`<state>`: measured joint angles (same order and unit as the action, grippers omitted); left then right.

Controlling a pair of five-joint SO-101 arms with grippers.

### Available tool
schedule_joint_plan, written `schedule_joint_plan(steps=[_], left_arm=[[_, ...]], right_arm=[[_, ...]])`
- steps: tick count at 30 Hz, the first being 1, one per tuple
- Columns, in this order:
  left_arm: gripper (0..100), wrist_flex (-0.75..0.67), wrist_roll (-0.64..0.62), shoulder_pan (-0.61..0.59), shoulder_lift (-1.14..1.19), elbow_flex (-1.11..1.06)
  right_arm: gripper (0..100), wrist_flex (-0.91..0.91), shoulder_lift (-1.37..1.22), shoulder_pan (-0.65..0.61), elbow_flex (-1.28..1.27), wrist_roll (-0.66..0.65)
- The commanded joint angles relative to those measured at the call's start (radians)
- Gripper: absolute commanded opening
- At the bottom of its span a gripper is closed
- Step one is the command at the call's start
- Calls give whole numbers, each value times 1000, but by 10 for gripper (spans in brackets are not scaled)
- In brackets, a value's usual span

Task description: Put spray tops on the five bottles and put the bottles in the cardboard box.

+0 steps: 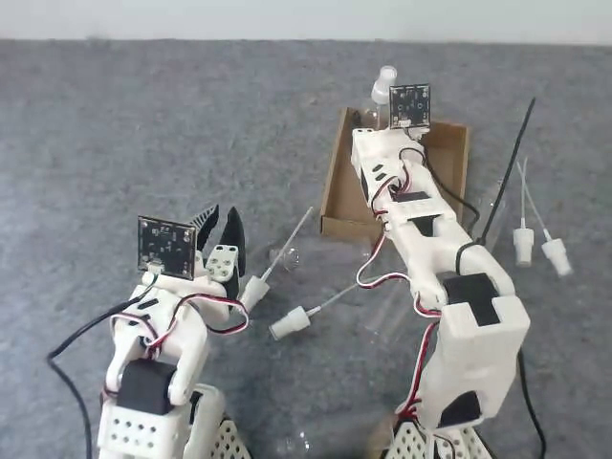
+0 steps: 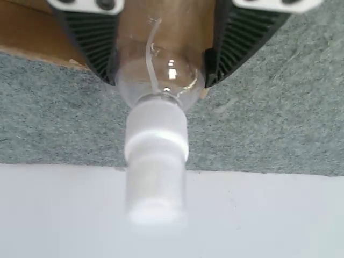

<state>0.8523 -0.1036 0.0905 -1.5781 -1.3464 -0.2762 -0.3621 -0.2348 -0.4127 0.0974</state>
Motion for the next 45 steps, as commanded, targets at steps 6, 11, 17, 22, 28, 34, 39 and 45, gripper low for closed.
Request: schedule_joint_plan(steps=[6,11,17,22,28,34,39,45], left_arm=[[58,-21,2,-5,-14,7],[57,-21,2,-5,-14,7],[57,-21,2,-5,-14,7],[57,-21,2,-5,-14,7],[57,-21,2,-5,-14,7],[57,-21,2,-5,-14,7],[57,-21,2,-5,-14,7],[57,-21,2,-5,-14,7]], right_arm=[[199,-22,30,1,8,8],[253,-22,30,1,8,8],[256,-22,31,1,9,8],[257,-22,61,-4,9,8],[258,16,97,-7,11,8],[258,35,104,-7,29,8],[257,64,104,-7,69,8],[257,136,104,-7,129,9]])
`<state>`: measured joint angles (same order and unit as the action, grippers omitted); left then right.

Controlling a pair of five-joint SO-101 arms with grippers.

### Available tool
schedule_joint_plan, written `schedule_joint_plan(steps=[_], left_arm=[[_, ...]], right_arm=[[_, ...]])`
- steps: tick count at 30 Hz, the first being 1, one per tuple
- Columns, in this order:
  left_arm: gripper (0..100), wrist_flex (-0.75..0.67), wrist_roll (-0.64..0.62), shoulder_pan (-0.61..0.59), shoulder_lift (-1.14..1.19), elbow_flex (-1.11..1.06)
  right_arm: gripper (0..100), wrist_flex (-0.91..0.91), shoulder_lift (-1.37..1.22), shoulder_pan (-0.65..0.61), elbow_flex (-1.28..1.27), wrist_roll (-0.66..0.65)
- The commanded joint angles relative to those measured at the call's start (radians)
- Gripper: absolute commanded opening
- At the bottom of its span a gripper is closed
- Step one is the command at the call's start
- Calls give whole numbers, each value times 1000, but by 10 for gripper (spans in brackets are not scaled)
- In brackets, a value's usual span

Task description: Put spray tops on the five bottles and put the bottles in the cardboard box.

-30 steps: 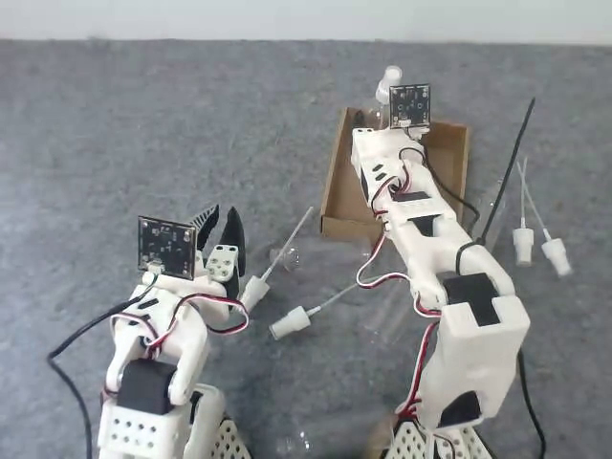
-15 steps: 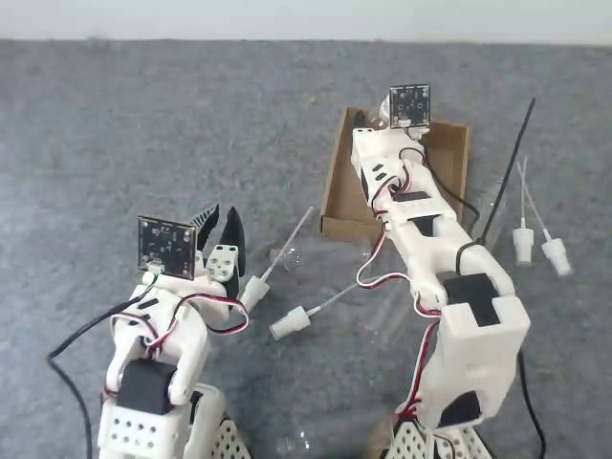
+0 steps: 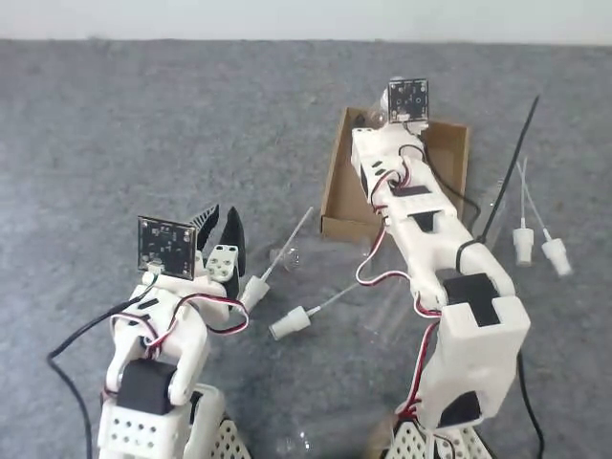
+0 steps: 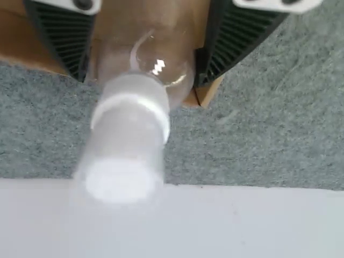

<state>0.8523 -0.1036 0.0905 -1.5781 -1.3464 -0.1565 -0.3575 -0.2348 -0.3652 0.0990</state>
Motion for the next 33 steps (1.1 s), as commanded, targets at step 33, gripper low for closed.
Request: schedule_joint_plan(steps=[33], left_arm=[[57,-21,2,-5,-14,7]], right_arm=[[317,226,242,-7,218,6]])
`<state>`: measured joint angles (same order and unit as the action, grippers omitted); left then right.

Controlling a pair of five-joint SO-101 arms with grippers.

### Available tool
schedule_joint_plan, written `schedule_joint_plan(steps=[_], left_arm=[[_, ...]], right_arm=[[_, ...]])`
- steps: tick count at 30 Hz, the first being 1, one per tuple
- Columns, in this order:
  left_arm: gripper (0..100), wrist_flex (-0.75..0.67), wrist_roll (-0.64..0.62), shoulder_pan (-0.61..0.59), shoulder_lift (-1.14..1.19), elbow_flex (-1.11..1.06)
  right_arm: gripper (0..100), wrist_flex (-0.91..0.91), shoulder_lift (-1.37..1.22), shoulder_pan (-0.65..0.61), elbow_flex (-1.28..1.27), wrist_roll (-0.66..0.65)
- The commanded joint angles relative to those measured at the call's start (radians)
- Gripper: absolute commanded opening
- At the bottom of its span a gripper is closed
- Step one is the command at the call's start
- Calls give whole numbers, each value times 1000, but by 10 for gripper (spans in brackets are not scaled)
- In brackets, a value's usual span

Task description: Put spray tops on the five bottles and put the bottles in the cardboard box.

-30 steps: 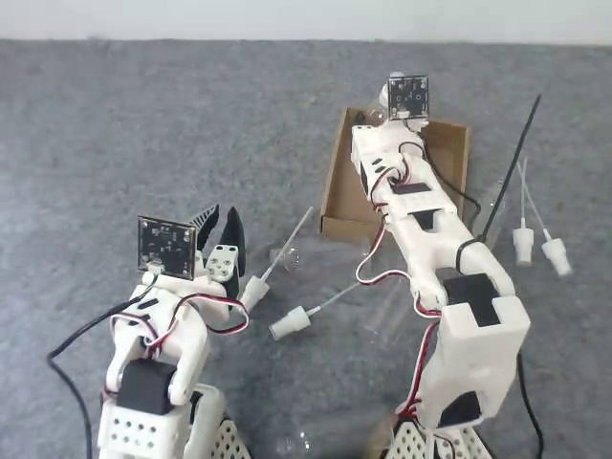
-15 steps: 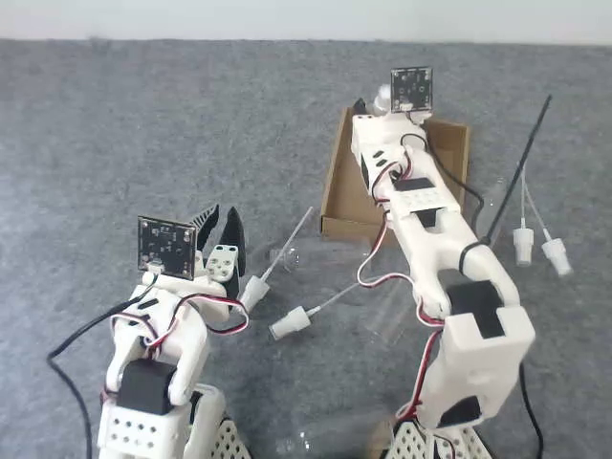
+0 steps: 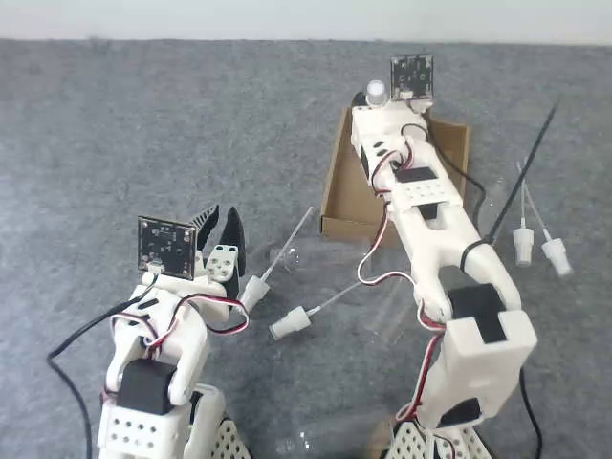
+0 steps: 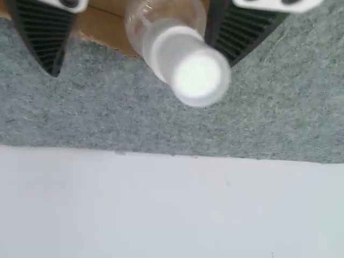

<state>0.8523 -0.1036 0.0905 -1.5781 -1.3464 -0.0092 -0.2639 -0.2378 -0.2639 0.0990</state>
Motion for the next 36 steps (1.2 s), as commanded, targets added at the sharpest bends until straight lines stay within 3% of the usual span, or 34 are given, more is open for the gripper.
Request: schedule_joint_plan(steps=[1,14,21,36], left_arm=[[57,-21,2,-5,-14,7],[57,-21,2,-5,-14,7],[57,-21,2,-5,-14,7],[57,-44,0,-2,-6,12]], right_arm=[[317,102,170,-4,133,6],[315,608,507,61,264,0],[314,871,671,156,259,-192],[314,1377,716,544,209,-285]])
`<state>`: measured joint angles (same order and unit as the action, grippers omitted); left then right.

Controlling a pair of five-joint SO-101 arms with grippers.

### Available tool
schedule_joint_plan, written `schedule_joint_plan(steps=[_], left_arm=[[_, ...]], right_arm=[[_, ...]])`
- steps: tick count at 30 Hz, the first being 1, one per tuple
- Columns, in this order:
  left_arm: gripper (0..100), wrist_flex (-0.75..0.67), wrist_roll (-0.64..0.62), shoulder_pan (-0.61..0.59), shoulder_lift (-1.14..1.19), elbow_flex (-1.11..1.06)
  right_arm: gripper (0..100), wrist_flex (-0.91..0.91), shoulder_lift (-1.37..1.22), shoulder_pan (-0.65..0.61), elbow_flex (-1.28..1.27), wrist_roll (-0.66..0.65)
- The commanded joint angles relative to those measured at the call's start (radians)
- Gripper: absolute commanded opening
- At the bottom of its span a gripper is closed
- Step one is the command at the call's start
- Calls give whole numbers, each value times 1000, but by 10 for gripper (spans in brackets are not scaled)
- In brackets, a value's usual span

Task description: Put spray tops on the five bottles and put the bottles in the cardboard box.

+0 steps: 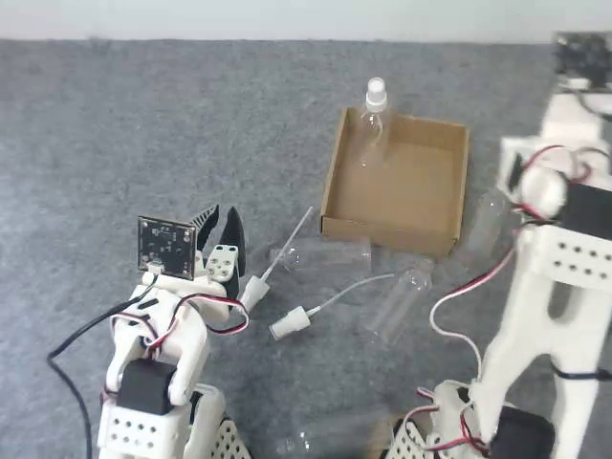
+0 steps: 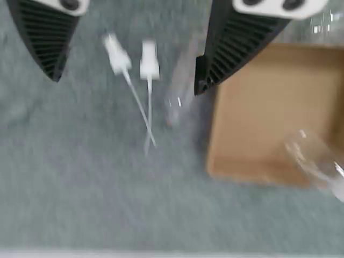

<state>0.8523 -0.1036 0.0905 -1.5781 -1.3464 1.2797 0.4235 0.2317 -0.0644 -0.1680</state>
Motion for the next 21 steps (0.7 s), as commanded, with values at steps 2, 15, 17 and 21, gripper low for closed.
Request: schedule_joint_plan(steps=[2,15,17,21], left_arm=[[58,-43,-2,-3,-5,15],[58,72,0,-66,-12,18],[58,71,0,-101,-12,18],[58,71,0,-115,-12,18]], right_arm=[[314,93,5,85,-51,-18],[317,-140,-312,-39,-203,273],[317,-179,-349,-38,-203,290],[315,-223,-410,-30,-203,298]])
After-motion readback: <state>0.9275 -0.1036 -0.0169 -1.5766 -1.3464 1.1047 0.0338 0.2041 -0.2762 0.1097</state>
